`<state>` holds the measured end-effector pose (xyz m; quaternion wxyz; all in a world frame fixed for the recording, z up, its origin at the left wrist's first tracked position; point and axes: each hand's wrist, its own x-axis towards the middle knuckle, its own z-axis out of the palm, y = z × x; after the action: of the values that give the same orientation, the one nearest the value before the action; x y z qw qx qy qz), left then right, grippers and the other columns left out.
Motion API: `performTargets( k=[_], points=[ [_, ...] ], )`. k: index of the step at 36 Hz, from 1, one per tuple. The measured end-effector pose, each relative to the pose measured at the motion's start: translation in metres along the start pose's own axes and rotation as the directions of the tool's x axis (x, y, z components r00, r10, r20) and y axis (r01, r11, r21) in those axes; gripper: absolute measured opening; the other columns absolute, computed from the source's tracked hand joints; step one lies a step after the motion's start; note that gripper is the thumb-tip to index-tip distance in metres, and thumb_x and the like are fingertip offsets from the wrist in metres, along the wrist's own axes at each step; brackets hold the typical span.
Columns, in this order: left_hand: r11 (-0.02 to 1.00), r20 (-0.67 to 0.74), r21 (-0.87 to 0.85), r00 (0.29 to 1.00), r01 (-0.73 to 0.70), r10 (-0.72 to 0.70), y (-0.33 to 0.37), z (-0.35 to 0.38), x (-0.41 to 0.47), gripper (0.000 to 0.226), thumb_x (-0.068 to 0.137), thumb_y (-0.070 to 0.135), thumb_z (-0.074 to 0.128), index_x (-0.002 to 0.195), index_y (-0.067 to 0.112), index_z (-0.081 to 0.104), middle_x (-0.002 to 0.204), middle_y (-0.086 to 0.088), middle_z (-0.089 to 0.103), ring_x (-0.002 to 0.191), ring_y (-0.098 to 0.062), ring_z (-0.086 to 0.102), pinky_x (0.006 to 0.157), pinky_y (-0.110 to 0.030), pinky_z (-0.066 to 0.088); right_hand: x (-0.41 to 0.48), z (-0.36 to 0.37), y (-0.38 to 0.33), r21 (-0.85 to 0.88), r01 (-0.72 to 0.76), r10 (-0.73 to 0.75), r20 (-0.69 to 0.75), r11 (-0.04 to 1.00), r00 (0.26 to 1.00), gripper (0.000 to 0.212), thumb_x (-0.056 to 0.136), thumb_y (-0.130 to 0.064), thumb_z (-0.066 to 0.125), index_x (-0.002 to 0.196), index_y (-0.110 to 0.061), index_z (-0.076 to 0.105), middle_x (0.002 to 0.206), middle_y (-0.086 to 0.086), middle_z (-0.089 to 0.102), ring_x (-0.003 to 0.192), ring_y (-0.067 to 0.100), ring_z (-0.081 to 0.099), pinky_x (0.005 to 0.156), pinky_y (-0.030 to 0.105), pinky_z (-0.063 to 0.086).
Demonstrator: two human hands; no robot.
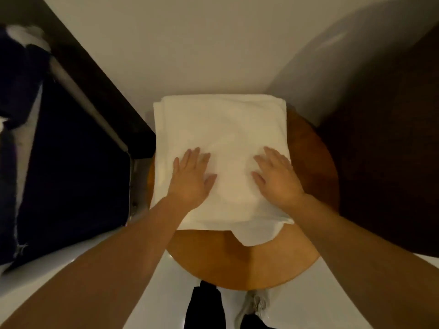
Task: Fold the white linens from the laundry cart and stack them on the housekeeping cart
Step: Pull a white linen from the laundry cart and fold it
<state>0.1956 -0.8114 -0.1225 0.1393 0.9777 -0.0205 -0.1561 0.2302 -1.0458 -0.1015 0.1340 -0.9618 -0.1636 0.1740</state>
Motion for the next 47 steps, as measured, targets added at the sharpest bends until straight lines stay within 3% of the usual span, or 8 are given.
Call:
performTargets(
  k=[3,9,13,21,30,42,45,47],
  points=[
    [0.996,0.067,0.093,0.998,0.008,-0.014,-0.004,0.035,0.009,0.069,0.093,0.065,0.007,0.150,0.034,-0.015,0.158,0.003,-0.022,0.146,-0.025,-0.019,0.117,-0.050,-0.013,0.018,0.031,-0.011,-0.136,0.027,-0.018,0.065,0.990,0.998,0.067,0.098,-0.058,0.017,0.153,-0.027,-0.007,0.159,0.006,-0.020,0.146,0.027,-0.019,0.118,0.047,-0.010],
    [0.989,0.058,0.142,0.998,-0.035,0.027,-0.018,0.050,0.021,0.070,0.088,0.066,0.001,0.148,0.037,-0.018,0.156,0.005,-0.026,0.146,-0.023,-0.022,0.114,-0.047,-0.019,0.030,0.064,0.004,-0.194,0.006,0.012,0.094,0.981,0.996,0.075,0.090,-0.068,0.003,0.151,-0.028,-0.015,0.159,0.005,-0.022,0.144,0.025,-0.024,0.117,0.048,-0.013],
    [0.986,-0.134,0.115,0.981,-0.124,0.139,-0.029,0.021,0.056,0.065,0.095,0.053,0.022,0.151,0.020,0.025,0.159,-0.009,0.021,0.147,-0.031,0.013,0.117,-0.048,-0.003,0.058,0.043,-0.007,-0.217,-0.009,0.018,0.041,0.976,0.999,0.079,0.090,-0.069,0.007,0.151,-0.025,-0.015,0.158,0.010,-0.023,0.145,0.031,-0.021,0.117,0.052,-0.011],
    [0.988,-0.120,0.145,0.992,0.061,-0.043,-0.051,-0.009,0.153,0.069,0.093,0.063,0.014,0.154,0.032,0.003,0.162,-0.001,-0.007,0.147,-0.031,-0.014,0.115,-0.057,-0.010,0.154,0.022,0.003,-0.260,-0.049,0.044,-0.025,0.964,0.999,0.078,0.090,-0.071,0.015,0.152,-0.030,-0.009,0.160,0.005,-0.016,0.145,0.035,-0.019,0.115,0.057,-0.011],
    [0.992,-0.115,0.113,0.992,0.058,-0.045,-0.063,0.007,0.170,0.070,0.091,0.065,0.023,0.153,0.036,0.007,0.162,0.000,-0.007,0.147,-0.030,-0.015,0.115,-0.057,-0.011,0.171,0.034,0.029,-0.217,-0.275,0.259,-0.101,0.937,0.961,0.084,0.085,-0.075,0.009,0.153,-0.027,-0.001,0.162,0.003,-0.007,0.146,0.037,-0.010,0.116,0.059,-0.002],
    [0.996,0.062,0.058,0.995,0.068,-0.072,-0.055,-0.002,0.070,0.077,0.090,0.065,0.013,0.153,0.027,-0.009,0.160,-0.002,-0.019,0.147,-0.025,-0.018,0.115,-0.052,-0.015,0.031,0.060,-0.036,-0.126,-0.265,0.280,0.122,0.956,0.952,0.101,0.074,-0.087,0.002,0.145,-0.024,-0.030,0.154,0.008,-0.032,0.143,0.033,-0.026,0.116,0.050,-0.014],
    [0.981,0.130,-0.064,0.977,0.182,-0.172,-0.051,-0.005,0.013,0.070,0.097,0.055,0.023,0.154,0.021,-0.001,0.162,-0.004,-0.007,0.148,-0.021,-0.009,0.118,-0.041,-0.009,0.013,0.045,-0.048,-0.128,-0.274,0.295,0.188,0.953,0.937,0.104,0.070,-0.085,0.001,0.151,-0.021,-0.013,0.159,0.010,-0.018,0.147,0.033,-0.012,0.115,0.048,-0.012],
    [0.933,0.086,-0.259,0.968,0.251,-0.237,-0.046,-0.019,-0.023,0.062,0.099,0.042,0.040,0.152,0.016,0.021,0.159,-0.006,0.020,0.146,-0.022,0.018,0.119,-0.033,0.011,0.005,0.025,-0.061,-0.059,-0.241,0.248,0.171,0.969,0.954,0.092,0.081,-0.077,0.013,0.152,-0.019,0.011,0.161,0.009,0.007,0.147,0.031,0.009,0.118,0.044,0.001]
  ],
)
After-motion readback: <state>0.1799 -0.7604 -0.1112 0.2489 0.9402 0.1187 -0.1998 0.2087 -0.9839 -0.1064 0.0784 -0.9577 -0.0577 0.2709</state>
